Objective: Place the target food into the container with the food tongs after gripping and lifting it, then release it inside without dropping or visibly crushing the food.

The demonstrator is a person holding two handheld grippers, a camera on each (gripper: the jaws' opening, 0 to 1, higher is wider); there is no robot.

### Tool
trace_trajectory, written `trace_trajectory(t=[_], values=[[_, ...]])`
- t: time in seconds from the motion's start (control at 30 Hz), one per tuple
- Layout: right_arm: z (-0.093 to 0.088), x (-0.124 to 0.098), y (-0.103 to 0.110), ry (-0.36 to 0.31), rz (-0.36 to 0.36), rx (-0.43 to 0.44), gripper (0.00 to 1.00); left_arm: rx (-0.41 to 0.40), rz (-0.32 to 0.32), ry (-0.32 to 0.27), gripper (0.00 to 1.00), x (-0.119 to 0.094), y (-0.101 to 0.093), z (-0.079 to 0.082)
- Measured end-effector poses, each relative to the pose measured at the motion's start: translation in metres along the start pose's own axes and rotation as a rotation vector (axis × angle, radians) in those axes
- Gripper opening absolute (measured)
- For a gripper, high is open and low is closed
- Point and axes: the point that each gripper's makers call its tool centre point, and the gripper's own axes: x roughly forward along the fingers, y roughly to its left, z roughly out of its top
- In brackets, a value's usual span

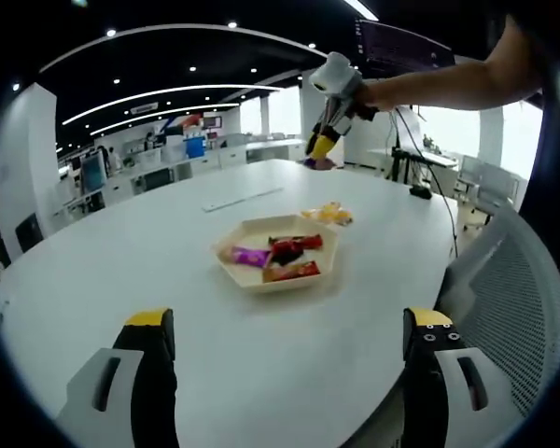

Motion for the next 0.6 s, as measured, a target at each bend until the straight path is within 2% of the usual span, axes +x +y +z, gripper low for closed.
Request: trace_trajectory(t=[0.6], values=[[0.037, 0.017, 0.018, -0.023, 0.046, -0.042, 0.21, -0.009, 0.001, -0.005, 0.99, -0.001, 0.000, 0.001]])
